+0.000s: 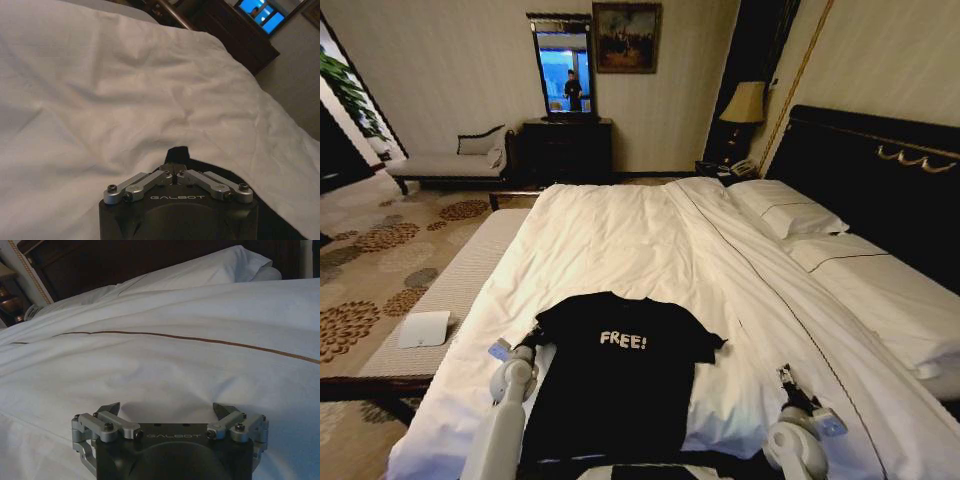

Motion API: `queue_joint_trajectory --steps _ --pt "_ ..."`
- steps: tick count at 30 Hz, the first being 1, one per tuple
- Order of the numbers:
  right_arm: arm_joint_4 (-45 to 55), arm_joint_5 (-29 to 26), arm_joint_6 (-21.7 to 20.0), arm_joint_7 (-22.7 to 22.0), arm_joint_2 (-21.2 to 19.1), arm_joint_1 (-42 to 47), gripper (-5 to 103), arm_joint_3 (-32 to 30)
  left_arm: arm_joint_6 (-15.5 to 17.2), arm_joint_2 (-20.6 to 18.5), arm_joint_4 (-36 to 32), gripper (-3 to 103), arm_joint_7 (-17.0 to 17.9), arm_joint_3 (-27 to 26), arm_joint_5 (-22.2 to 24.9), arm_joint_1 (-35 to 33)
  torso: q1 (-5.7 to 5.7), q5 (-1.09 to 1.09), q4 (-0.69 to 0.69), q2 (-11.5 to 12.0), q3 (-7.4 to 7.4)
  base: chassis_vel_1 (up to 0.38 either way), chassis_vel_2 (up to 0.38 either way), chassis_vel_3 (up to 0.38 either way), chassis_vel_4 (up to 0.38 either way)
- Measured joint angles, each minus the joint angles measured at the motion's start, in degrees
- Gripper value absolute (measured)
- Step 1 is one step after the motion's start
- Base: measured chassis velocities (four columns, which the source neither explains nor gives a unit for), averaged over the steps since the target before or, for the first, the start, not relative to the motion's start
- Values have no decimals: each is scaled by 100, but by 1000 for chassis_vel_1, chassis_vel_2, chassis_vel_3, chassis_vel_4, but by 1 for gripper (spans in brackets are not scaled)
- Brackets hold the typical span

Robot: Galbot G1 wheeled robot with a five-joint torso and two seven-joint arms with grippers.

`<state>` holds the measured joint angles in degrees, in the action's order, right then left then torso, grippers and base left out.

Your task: Fold the clothes on the bed.

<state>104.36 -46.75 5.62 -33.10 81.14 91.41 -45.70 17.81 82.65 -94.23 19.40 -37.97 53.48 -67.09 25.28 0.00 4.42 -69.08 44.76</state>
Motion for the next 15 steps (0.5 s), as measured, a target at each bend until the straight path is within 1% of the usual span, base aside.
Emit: queue_joint_trajectory --steps 10,15 --pt "23 -26 4 -6 8 69 100 -29 8 22 -117 0 -35 23 53 -77 0 1 -1 0 0 0 0 0 0" --pt "14 -47 3 -27 -26 -2 100 -40 19 168 -204 0 -68 171 -108 -138 0 -1 0 0 0 0 0 0 0"
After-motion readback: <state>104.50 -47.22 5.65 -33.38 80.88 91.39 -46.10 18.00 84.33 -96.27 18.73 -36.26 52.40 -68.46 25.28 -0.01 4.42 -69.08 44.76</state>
